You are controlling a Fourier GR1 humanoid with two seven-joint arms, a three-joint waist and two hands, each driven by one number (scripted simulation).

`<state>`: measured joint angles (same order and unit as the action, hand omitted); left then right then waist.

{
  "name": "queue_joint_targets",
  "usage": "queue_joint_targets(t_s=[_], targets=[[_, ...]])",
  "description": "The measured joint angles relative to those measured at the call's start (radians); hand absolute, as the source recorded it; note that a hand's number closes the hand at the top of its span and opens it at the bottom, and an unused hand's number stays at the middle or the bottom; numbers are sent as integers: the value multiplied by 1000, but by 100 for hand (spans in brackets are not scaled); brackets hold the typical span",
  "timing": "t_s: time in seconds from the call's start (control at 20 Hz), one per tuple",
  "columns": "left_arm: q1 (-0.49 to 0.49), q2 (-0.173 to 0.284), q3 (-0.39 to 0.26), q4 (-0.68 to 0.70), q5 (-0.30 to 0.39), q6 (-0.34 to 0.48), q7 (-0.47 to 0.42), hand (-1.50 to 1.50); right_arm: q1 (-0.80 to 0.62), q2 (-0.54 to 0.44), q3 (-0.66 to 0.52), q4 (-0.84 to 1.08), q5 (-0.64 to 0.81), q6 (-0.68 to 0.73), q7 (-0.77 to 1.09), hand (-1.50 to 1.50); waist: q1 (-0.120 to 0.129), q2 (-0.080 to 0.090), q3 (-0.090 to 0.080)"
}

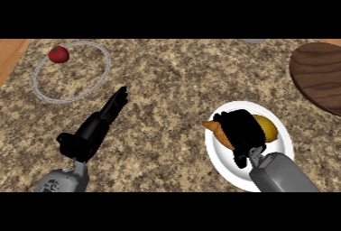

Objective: Pick the croissant from the plate and place it in the bowl

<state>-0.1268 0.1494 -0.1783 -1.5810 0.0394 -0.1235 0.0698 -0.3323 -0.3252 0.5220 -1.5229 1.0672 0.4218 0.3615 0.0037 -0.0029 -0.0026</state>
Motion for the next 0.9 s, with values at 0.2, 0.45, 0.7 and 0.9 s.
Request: queue_joint_targets(t_s=[0.2,0.45,0.7,0.9], targets=[[13,-11,3,-26,-4,-14,18,0,-3,26,-23,24,45,-42,-48,150,-1,-2,-1],[23,-23,5,-32,-21,-10,13,0,48,-82,-50,-10,10,-77,-260,150,-9,-2,1],[34,-22,18,-37,-16,-3,9,0,146,-313,-38,-59,-94,-119,-655,150,-31,-2,4],[47,-25,19,-43,-19,3,9,0,215,-508,-147,-39,-172,-253,-946,150,-42,-1,6]])
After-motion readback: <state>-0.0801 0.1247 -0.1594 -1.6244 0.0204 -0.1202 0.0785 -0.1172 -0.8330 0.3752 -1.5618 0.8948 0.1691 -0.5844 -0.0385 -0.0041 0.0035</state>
